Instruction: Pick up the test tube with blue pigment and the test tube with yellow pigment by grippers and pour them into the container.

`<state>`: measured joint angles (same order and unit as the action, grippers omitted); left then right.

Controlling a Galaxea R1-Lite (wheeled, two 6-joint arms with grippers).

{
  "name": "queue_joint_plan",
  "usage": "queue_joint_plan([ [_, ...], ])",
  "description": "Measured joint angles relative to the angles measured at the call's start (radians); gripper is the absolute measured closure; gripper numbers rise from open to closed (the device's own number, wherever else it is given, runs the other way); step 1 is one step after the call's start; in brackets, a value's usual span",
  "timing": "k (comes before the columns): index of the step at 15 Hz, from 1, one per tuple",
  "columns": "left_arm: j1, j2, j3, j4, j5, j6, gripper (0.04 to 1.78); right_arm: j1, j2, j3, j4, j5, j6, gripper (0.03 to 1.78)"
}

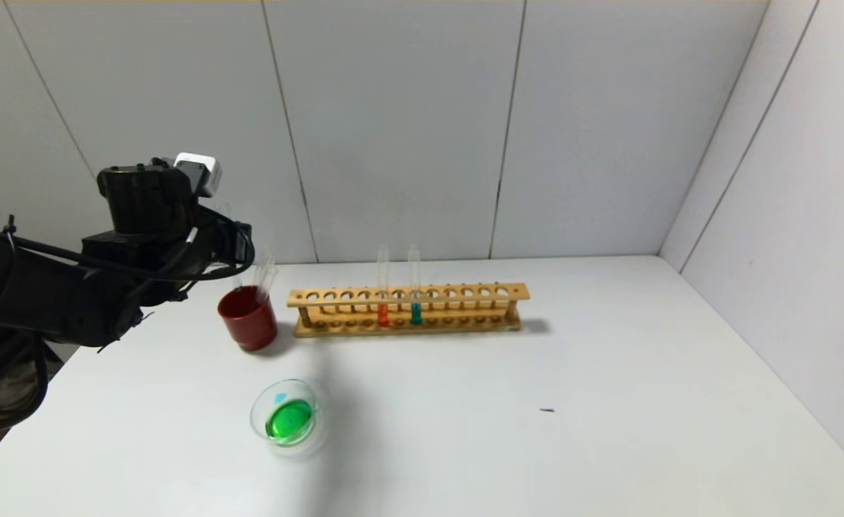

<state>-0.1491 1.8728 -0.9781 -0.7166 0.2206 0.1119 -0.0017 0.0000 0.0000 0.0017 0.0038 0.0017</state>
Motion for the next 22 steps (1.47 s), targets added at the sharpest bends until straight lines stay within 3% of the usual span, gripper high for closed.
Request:
queue_joint_plan([
  [11,0.001,0.067,0.041,-0.014,-0.014,-0.03,1.45,0.0,0.0,0.0,0.0,0.0,0.0,0.06],
  [14,0.001,0.064,0.048,-0.013,-0.014,-0.029,1.16,0.0,0.0,0.0,0.0,0.0,0.0,0.06],
  [19,0.0,0.051,0.056,-0.01,-0.014,-0.028,0.36,0.0,0.0,0.0,0.0,0.0,0.0,0.06],
  [22,-0.001,0.023,0.048,0.0,-0.014,-0.026,0.11,0.0,0.0,0.0,0.0,0.0,0.0,0.06],
])
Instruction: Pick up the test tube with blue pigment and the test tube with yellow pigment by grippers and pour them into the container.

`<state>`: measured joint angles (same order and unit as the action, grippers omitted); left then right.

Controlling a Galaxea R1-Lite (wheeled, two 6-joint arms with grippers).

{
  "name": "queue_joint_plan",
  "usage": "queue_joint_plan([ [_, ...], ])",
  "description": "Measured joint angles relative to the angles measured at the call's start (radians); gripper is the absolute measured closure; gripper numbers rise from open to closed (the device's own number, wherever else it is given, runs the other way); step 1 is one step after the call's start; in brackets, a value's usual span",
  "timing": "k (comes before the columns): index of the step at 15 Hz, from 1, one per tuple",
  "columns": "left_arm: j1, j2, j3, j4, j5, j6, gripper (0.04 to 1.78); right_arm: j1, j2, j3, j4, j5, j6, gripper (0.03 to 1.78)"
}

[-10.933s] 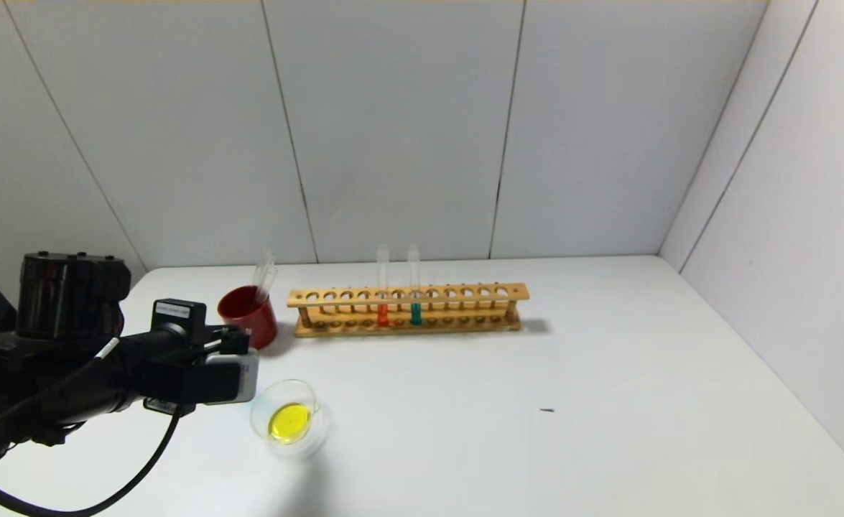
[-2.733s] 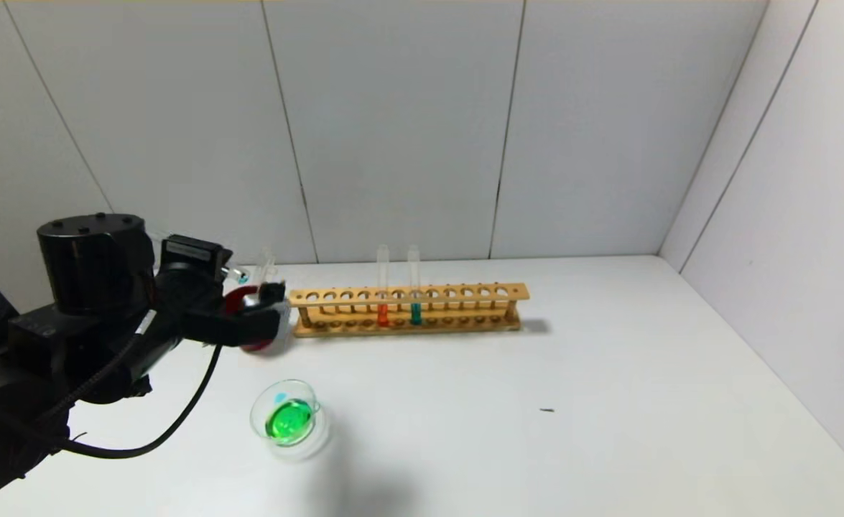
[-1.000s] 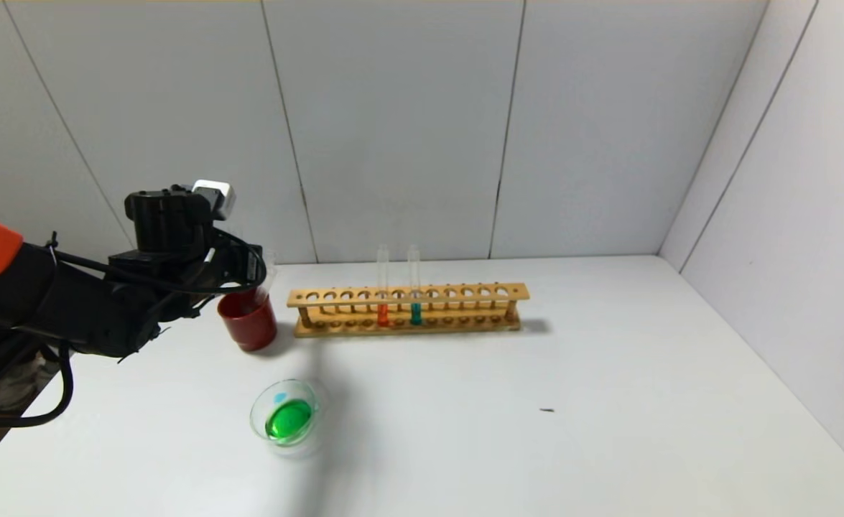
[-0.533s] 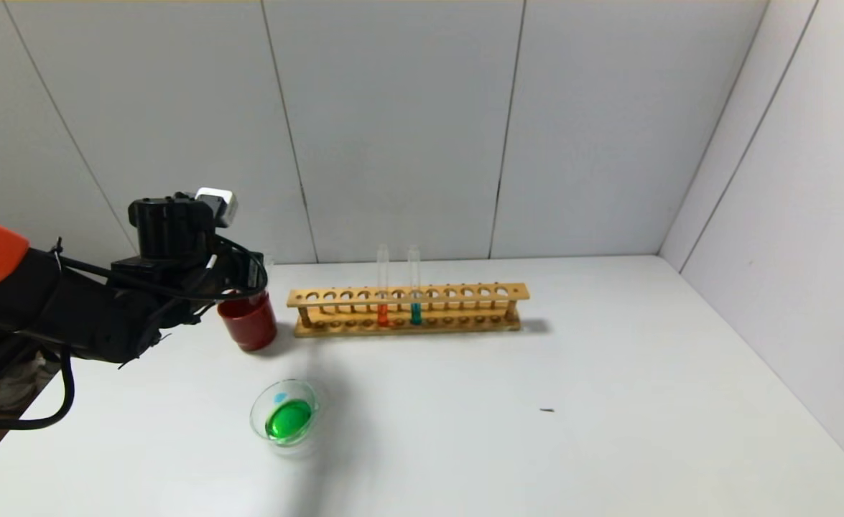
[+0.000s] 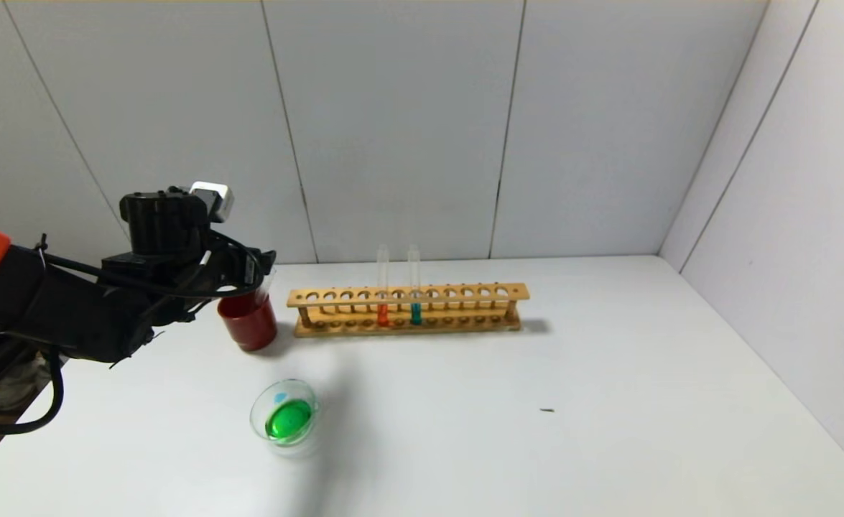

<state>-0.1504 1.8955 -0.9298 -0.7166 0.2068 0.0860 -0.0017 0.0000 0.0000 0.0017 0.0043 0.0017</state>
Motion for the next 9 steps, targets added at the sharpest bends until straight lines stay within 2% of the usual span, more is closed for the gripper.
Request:
queue_joint_plan([
  [2,0.001,-0.047,-0.013,0.022,0.003,0.005,0.07,0.0,0.0,0.0,0.0,0.0,0.0,0.06],
  [5,0.002,-0.179,-0.02,0.131,0.017,0.014,0.07,0.0,0.0,0.0,0.0,0.0,0.0,0.06],
  [9,0.001,-0.46,0.089,0.25,0.093,0.081,0.07,0.0,0.0,0.0,0.0,0.0,0.0,0.06],
])
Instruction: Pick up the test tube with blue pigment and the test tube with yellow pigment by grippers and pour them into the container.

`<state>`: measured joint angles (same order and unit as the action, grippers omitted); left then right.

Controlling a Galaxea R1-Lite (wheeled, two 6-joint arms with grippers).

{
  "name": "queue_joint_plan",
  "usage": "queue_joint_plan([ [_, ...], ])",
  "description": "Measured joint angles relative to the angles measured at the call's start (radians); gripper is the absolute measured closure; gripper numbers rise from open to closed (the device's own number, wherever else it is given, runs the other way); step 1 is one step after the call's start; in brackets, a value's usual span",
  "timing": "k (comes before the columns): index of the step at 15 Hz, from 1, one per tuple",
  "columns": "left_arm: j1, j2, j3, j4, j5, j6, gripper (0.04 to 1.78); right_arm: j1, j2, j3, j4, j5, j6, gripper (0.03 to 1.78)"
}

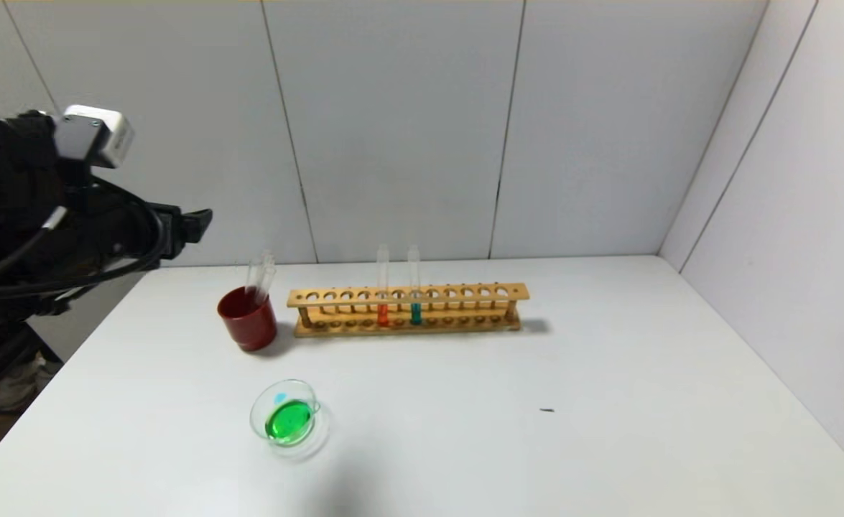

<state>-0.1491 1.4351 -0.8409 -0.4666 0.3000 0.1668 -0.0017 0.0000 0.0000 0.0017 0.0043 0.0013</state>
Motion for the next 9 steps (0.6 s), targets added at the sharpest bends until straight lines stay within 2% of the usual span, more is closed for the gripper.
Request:
queue_joint_plan([
  [4,-0.001,-0.365,0.16,0.162,0.043,0.03,0.07,0.0,0.0,0.0,0.0,0.0,0.0,0.06],
  [9,0.016,-0.869,0.307,0.482,0.046,0.036,0.07,0.0,0.0,0.0,0.0,0.0,0.0,0.06],
])
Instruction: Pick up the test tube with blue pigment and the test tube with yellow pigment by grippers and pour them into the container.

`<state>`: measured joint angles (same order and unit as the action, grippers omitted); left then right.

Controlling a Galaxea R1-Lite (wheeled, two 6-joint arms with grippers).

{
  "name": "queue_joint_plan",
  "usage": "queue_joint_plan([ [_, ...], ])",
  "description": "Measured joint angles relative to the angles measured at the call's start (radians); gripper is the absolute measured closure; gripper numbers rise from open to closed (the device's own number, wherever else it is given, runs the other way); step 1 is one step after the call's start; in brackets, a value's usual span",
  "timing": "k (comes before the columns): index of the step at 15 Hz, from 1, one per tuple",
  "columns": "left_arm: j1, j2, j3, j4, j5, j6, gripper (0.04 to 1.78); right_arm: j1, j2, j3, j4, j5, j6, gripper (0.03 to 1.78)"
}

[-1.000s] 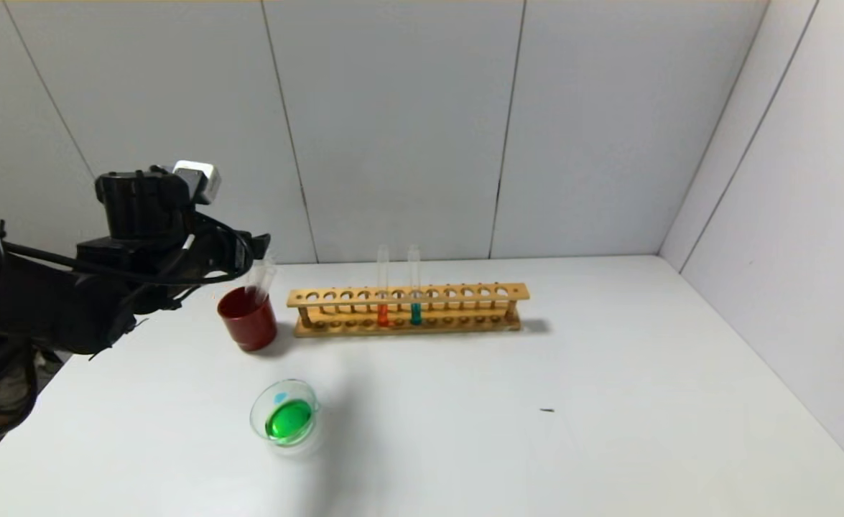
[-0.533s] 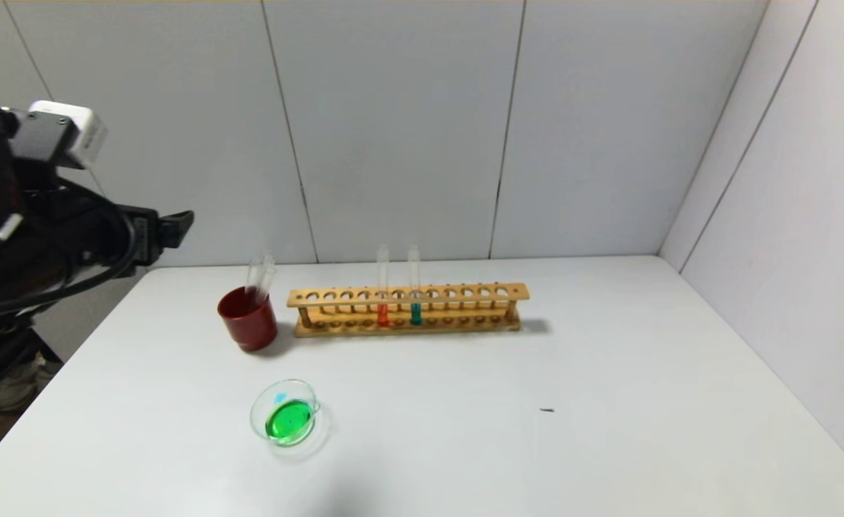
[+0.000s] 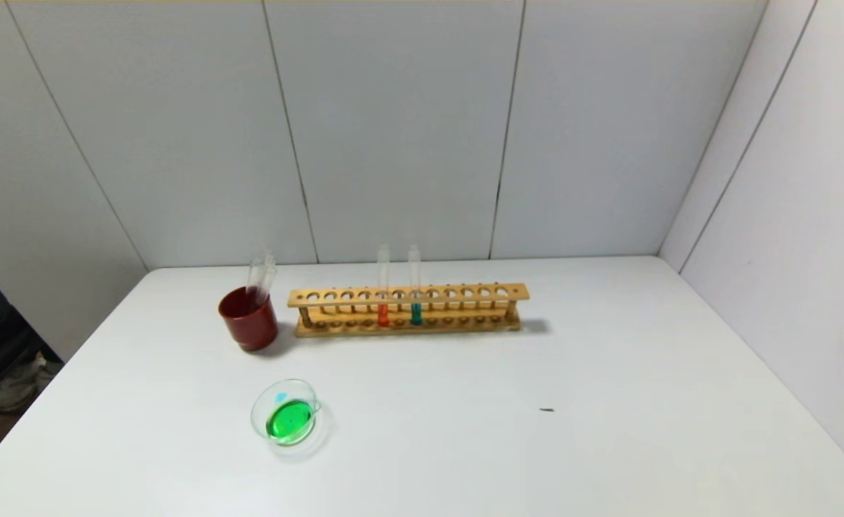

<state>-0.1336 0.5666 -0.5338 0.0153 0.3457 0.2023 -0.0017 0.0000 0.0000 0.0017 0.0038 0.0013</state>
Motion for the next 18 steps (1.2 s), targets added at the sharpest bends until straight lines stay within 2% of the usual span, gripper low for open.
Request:
queue_joint_plan([
  [3,0.071,-0.218,0.098,0.112,-0.039,-0.008,0.07,0.0,0.0,0.0,0.0,0.0,0.0,0.06],
  [6,0.114,-0.362,0.176,0.127,-0.151,-0.015,0.07,0.0,0.0,0.0,0.0,0.0,0.0,0.06],
  [11,0.127,-0.533,0.38,0.119,-0.362,-0.1,0.07,0.0,0.0,0.0,0.0,0.0,0.0,0.06],
  [14,0.127,-0.561,0.457,0.127,-0.375,-0.108,0.07,0.0,0.0,0.0,0.0,0.0,0.0,0.06],
  [18,0.128,-0.568,0.447,0.21,-0.379,-0.103,0.07,0.0,0.0,0.0,0.0,0.0,0.0,0.06],
])
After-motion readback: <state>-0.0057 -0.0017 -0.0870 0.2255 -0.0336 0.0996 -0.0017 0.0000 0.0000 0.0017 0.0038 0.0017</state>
